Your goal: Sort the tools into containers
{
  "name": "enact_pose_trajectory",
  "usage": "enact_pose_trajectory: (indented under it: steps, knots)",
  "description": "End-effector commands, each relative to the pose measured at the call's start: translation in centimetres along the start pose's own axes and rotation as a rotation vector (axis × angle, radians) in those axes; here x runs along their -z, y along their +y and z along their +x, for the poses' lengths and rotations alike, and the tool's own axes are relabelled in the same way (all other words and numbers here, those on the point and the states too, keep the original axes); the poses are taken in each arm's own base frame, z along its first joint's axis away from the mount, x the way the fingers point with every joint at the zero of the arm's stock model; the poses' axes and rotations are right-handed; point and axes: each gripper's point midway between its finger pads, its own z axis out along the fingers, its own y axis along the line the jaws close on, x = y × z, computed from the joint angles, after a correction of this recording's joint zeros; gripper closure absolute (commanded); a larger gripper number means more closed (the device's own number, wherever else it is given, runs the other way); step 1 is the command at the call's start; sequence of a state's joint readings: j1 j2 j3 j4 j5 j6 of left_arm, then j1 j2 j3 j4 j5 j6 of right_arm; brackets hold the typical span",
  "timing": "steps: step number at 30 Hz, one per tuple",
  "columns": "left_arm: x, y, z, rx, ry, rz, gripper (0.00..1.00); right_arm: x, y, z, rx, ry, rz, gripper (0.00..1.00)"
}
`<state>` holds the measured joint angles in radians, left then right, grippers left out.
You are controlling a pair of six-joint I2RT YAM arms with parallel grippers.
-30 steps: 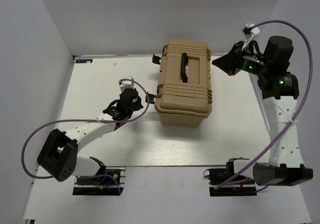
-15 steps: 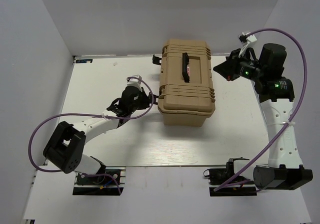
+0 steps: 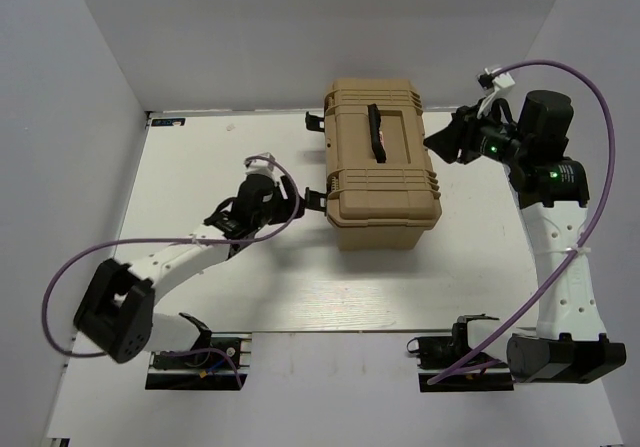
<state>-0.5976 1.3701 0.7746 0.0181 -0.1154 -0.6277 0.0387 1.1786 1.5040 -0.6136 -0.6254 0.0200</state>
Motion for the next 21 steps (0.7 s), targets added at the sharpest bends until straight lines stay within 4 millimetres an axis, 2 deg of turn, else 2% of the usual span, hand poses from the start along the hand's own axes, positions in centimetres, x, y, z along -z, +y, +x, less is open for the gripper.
enact_pose_trajectory:
  steps: [1, 2, 3, 5, 6, 9, 10, 11, 12, 13, 14, 15, 17, 18, 19, 20, 21]
  knots:
    - [4.2, 2.1, -3.5, 0.044, -0.121, -0.132, 0.19, 0.4, -0.6, 0.3, 0.041, 0.0, 0.041, 0.5]
    - [5.1, 2.5, -4.2, 0.046, -0.151, -0.154, 0.17, 0.5, -1.0, 0.4, 0.037, 0.004, 0.061, 0.42]
    - [5.9, 2.8, -4.3, 0.035, -0.153, -0.166, 0.15, 0.5, -1.1, 0.7, 0.038, 0.016, 0.069, 0.3]
    - [8.2, 2.1, -6.5, 0.001, -0.222, -0.129, 0.13, 0.5, -2.1, 1.1, 0.032, 0.031, 0.123, 0.21]
    - [9.0, 1.8, -7.2, -0.016, -0.239, -0.119, 0.09, 0.6, -2.5, 1.3, 0.035, 0.039, 0.145, 0.15]
    - [11.1, 0.3, -9.0, -0.12, -0.277, -0.048, 0.07, 1.2, -5.0, 2.1, 0.031, 0.063, 0.29, 0.14]
    - [11.2, -0.1, -8.8, -0.153, -0.26, -0.025, 0.06, 1.9, -6.1, 2.3, 0.034, 0.07, 0.363, 0.09]
    - [11.3, -0.1, -8.7, -0.208, -0.244, -0.021, 0.02, 2.0, -6.6, 3.1, 0.036, 0.088, 0.394, 0.09]
    - [11.8, -0.7, -8.9, -0.233, -0.245, 0.003, 0.0, 2.9, -8.2, 3.5, 0.036, 0.101, 0.49, 0.09]
    - [11.8, -1.1, -8.4, -0.265, -0.218, 0.034, 0.0, 3.5, -8.3, 4.0, 0.05, 0.104, 0.515, 0.09]
    - [12.0, -1.1, -8.3, -0.307, -0.206, 0.039, 0.0, 3.7, -8.8, 5.1, 0.043, 0.122, 0.545, 0.09]
    - [11.9, -0.9, -8.0, -0.32, -0.194, 0.032, 0.0, 5.4, -10.0, 5.9, 0.049, 0.126, 0.657, 0.09]
    - [12.7, -0.8, -8.3, -0.35, -0.209, 0.035, 0.0, 6.1, -11.2, 7.7, 0.021, 0.155, 0.739, 0.09]
    - [12.8, -0.6, -8.1, -0.359, -0.21, 0.035, 0.0, 7.9, -12.1, 8.4, 0.027, 0.162, 0.84, 0.09]
    - [13.5, -0.6, -8.3, -0.365, -0.23, 0.043, 0.0, 8.4, -12.2, 8.9, 0.03, 0.175, 0.861, 0.09]
    - [13.7, -0.3, -8.3, -0.372, -0.239, 0.034, 0.0, 8.7, -12.7, 10.9, 0.025, 0.223, 0.892, 0.09]
    - [13.8, 0.2, -8.0, -0.382, -0.24, 0.022, 0.0, 9.9, -12.4, 10.8, 0.041, 0.209, 0.92, 0.09]
